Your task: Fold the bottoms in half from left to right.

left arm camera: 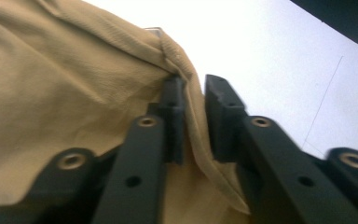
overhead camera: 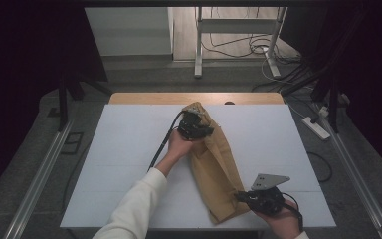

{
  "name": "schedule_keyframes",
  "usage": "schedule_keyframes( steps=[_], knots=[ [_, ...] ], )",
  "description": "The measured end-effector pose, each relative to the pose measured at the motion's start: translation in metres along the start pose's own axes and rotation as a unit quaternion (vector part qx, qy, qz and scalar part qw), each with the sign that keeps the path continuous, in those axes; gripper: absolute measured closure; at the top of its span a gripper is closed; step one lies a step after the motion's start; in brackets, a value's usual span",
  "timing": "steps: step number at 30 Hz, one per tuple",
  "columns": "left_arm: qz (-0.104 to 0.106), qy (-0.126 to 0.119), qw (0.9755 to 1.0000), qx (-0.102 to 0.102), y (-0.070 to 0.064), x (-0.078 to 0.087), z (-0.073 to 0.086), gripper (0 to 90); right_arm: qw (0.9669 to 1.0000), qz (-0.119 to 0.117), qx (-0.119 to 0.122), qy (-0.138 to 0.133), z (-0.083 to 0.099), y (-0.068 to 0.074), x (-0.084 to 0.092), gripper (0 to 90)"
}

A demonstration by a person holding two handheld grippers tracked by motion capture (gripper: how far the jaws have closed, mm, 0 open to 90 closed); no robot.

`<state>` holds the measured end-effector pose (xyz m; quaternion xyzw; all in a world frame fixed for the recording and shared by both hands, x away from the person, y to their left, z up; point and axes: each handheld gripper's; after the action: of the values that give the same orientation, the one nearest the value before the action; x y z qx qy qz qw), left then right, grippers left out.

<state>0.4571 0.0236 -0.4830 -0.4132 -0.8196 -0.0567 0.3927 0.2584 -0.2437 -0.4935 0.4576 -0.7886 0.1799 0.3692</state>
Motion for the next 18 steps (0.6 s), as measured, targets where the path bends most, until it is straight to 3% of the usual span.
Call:
schedule_keyframes(
  steps=[2,5,6,10,18],
  knots=[
    [-0.007,-0.005,1.0,-0.003,-0.002,0.001,-0.001,52.6,1.0,0.008,-0.001,0.003,0.0,0.0,0.0,78.0],
    [-0.013,-0.005,0.9999,-0.006,-0.004,0.007,-0.001,34.3,0.9983,0.058,-0.005,-0.006,0.0,0.001,0.001,43.2],
    [-0.014,-0.004,0.9999,-0.009,-0.004,0.009,0.0,32.4,0.9976,0.067,-0.012,-0.01,-0.001,0.001,0.002,38.2],
    [-0.013,-0.012,0.9997,-0.015,-0.005,0.022,0.009,31.1,0.9958,0.086,-0.027,-0.018,0.0,-0.004,0.004,29.9],
    [-0.025,0.007,0.9992,-0.032,-0.004,0.044,0.031,29.5,0.9968,0.074,-0.029,-0.012,-0.005,-0.009,-0.003,30.2]
  ],
)
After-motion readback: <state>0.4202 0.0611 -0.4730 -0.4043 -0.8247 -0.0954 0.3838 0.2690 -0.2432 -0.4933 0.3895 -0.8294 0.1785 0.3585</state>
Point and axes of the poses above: each handheld gripper's, and its own axes: x roughly backward along the jaws, z roughly out of its underside, y roughly to its left, and after that the axes turned 6 degrees about y, right-handed
